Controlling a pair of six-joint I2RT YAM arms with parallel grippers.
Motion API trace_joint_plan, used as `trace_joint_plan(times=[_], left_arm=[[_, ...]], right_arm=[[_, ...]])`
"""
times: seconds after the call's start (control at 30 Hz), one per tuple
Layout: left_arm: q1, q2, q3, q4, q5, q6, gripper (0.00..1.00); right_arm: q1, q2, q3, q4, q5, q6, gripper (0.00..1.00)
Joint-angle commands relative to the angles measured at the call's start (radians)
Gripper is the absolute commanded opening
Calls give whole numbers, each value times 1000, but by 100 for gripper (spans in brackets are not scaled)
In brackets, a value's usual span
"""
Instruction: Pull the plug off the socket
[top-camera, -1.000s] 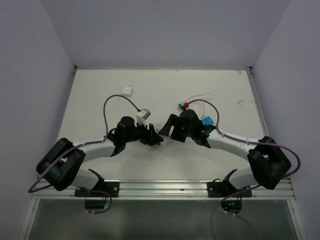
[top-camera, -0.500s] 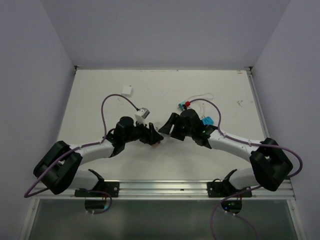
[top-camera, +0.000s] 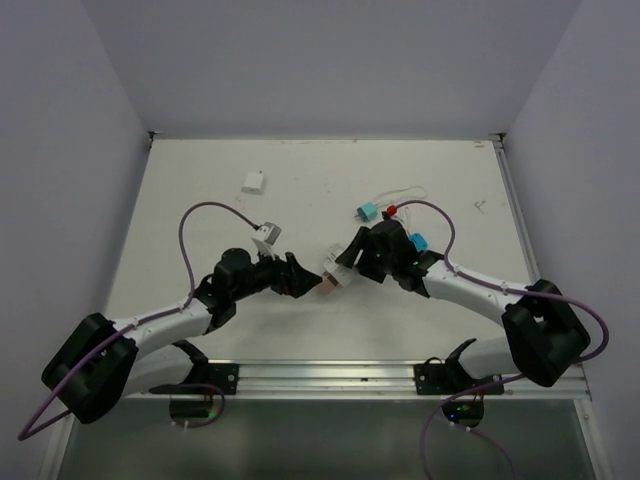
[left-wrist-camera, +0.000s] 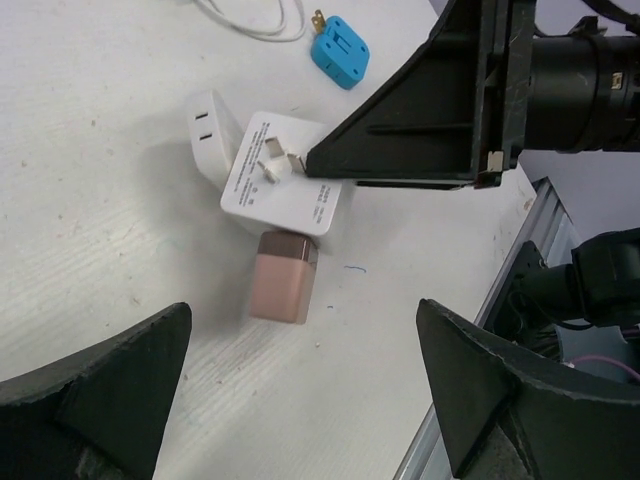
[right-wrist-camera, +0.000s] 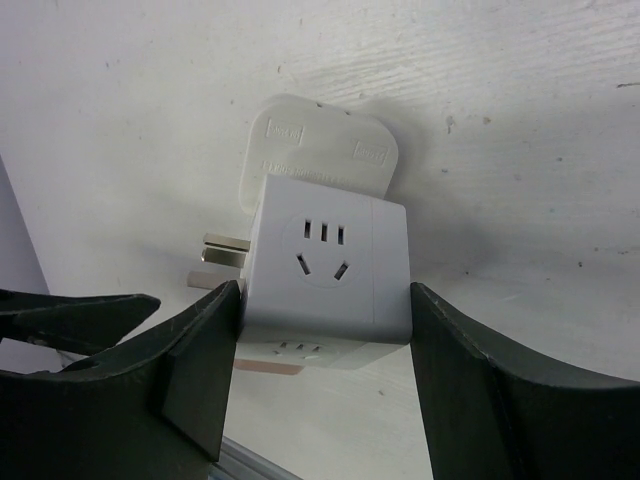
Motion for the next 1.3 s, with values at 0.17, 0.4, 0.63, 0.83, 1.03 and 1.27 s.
trace_joint_plan(times=[0.17,0.4,0.63,0.83,1.03,1.27], left_arm=[[-17,85,-36,113,-20,-10,91],[-81,237,23,214,-29,-25,84],[-113,355,35,348,-32,-42,79],[-118,429,73,383,-36,-30,74],[-116,479,125,383,-43,-2,72],[-116,510,159,359,-49,33,68]], right_arm=[[-57,-45,-20,62,-25,17,0],[-73,-42,-40,85,-59,39,0],[-105,-33,-78,133,-114,83,0],[-129,-31,-98,161,-135,102,0],[-140,-18,-103,164,-157,106,0],[-175,-2,-118,197,-214,108,0]])
